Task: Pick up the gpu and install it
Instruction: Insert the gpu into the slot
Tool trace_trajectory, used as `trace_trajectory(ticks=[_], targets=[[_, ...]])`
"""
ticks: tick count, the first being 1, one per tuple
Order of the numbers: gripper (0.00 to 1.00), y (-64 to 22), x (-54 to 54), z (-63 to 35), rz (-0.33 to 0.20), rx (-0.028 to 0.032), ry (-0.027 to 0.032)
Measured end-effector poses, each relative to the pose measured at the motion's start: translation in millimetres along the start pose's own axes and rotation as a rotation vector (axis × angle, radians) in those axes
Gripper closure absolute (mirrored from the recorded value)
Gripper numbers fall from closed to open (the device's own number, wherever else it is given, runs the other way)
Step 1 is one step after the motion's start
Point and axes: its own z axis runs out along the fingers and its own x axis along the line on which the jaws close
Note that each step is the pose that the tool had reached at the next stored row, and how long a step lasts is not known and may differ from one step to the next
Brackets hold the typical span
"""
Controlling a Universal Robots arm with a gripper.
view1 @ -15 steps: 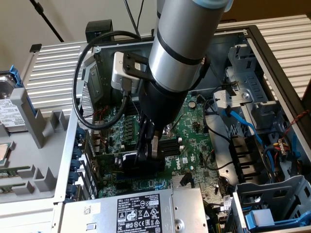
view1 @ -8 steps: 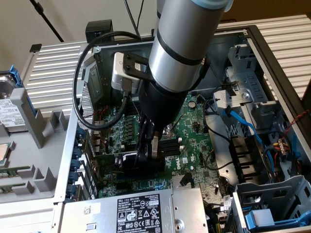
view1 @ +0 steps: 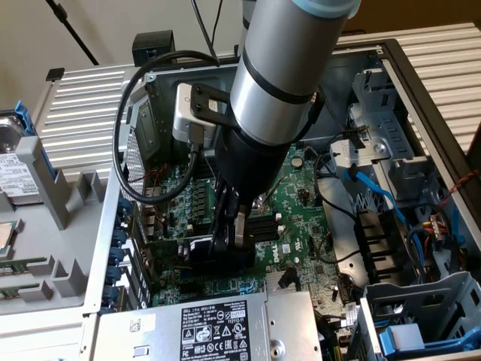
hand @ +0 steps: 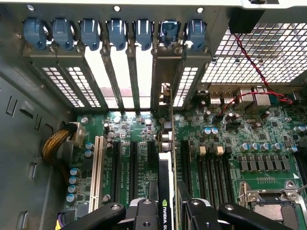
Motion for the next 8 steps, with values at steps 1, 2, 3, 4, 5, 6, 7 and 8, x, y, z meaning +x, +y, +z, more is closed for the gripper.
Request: trace_trajectory(ticks=[1,2,3,4,5,6,7,8], targets=[[0.74,0.0,0.0,0.0,0.000,0.0000,0.0000],[0.74,0.0,0.0,0.0,0.000,0.0000,-0.0001],[0.74,0.0,0.0,0.0,0.000,0.0000,0.0000],[0.74,0.0,0.0,0.0,0.000,0.0000,0.0000],[0.74,0.0,0.0,0.0,0.000,0.0000,0.0000],[0.74,0.0,0.0,0.0,0.000,0.0000,0.0000],[0.74,0.0,0.0,0.0,0.000,0.0000,0.0000],[0.74,0.0,0.0,0.0,0.000,0.0000,0.0000]])
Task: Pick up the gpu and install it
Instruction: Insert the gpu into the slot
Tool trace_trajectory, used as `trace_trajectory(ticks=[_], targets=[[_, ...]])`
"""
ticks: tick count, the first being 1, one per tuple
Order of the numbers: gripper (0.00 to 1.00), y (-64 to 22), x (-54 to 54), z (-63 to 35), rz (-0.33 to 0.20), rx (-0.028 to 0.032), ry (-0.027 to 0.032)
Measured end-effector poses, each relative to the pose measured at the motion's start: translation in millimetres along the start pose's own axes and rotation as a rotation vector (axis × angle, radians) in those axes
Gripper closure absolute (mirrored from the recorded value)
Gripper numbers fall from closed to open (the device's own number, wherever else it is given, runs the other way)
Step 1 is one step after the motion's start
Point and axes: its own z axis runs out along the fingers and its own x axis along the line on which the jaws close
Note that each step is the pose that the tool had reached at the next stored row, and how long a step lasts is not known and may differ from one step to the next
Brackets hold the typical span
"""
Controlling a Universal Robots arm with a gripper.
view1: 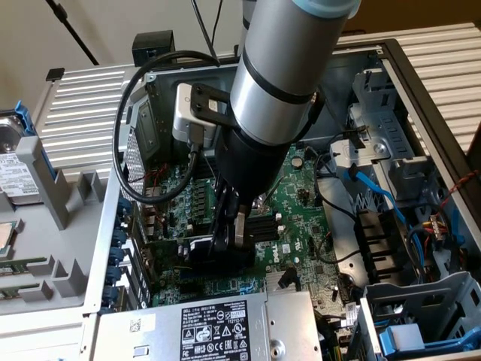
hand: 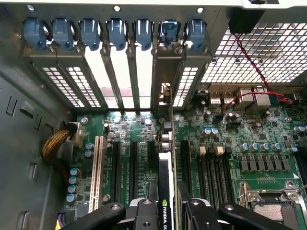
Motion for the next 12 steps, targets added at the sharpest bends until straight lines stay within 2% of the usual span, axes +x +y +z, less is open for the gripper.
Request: trace_trajectory(ticks=[12], targets=[[0.74,0.0,0.0,0.0,0.000,0.0000,0.0000]])
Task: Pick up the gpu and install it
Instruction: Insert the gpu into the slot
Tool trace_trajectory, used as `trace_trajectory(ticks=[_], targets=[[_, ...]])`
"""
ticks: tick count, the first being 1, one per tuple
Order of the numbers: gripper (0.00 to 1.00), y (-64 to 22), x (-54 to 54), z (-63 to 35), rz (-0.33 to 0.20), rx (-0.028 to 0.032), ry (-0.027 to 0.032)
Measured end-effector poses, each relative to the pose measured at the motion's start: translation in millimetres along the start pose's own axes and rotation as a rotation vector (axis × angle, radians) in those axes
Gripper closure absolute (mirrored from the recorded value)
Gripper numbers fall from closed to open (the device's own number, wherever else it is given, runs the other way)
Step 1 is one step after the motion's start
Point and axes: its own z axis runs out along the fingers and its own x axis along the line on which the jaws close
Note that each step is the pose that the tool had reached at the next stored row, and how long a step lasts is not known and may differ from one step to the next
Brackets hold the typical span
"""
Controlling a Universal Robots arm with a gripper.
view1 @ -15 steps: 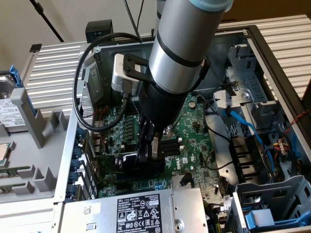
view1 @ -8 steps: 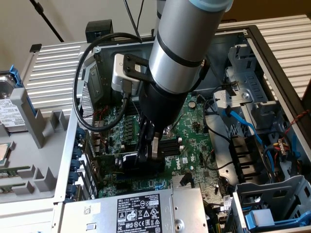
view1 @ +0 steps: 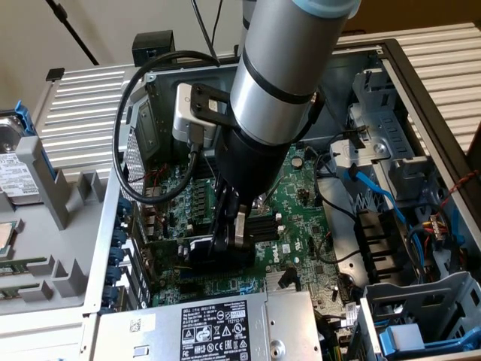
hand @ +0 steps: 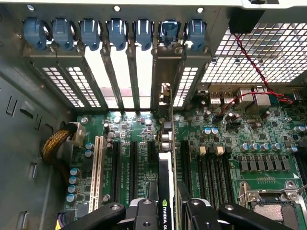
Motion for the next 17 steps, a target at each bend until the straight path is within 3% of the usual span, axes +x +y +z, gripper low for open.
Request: trace_trajectory(ticks=[8,13,15,16,17], targets=[[0.74,0.0,0.0,0.0,0.000,-0.0001,0.0000],[0.54,0.0,0.0,0.0,0.000,0.0000,-0.0001],[0.54,0.0,0.0,0.0,0.000,0.0000,0.0000],[0.48,0.0,0.0,0.0,0.000,0.0000,0.0000],[0.48,0.0,0.0,0.0,0.000,0.0000,0.0000]])
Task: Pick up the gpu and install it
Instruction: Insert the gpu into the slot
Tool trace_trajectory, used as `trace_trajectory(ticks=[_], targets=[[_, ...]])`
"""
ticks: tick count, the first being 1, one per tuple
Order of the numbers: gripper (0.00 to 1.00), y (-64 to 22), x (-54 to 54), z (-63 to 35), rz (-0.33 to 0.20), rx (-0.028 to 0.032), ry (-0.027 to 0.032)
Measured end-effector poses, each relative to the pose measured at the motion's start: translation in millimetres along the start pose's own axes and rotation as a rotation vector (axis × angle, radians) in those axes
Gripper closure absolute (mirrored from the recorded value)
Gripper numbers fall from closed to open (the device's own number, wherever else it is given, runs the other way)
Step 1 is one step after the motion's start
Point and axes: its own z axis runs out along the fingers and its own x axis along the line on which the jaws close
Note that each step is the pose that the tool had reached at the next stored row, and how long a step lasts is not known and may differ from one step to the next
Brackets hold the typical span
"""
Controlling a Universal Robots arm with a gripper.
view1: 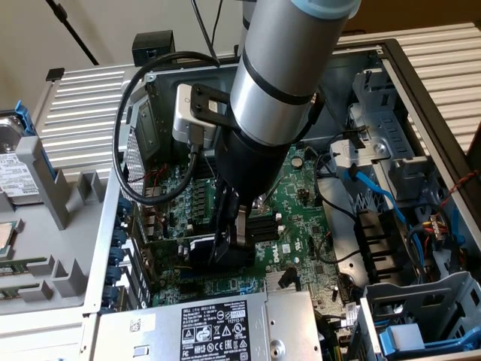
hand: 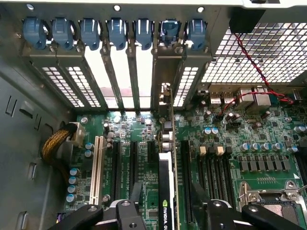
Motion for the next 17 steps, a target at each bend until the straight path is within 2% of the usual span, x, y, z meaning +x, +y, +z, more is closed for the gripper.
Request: trace_trajectory(ticks=[8,14,16,17], targets=[[0.48,0.5,0.1,-1.1,0.000,0.0002,0.0005],[0.48,8.0,-0.6,-18.4,0.000,0.0117,-0.0003],[0.48,10.1,-0.8,-23.2,-0.001,0.0186,-0.0005],[0.48,10.9,-0.9,-24.8,-0.001,0.0246,-0.0006]])
